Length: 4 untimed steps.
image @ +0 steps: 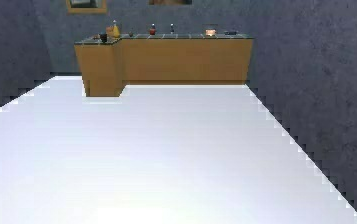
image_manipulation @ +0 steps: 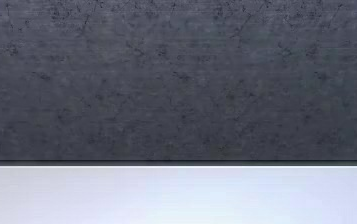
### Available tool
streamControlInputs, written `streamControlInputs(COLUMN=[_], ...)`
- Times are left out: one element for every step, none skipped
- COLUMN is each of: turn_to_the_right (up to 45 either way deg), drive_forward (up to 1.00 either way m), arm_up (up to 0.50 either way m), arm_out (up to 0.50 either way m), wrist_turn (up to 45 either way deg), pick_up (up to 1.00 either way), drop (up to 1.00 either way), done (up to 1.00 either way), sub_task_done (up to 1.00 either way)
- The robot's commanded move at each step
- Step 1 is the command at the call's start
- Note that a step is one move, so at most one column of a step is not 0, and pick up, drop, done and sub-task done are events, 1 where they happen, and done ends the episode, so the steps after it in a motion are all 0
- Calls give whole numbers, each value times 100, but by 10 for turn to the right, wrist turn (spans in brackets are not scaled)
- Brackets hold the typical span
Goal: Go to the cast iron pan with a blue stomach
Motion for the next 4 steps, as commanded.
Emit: streamControlInputs(turn_to_the_right=[30, 0, 0, 30], drive_forward=[0, 100, 100, 0], arm_up=[0, 0, 0, 0], arm_out=[0, 0, 0, 0], wrist_turn=[0, 0, 0, 0], pick_up=[0, 0, 0, 0], drop=[0, 0, 0, 0], done=[0, 0, 0, 0], sub_task_done=[0, 0, 0, 0])
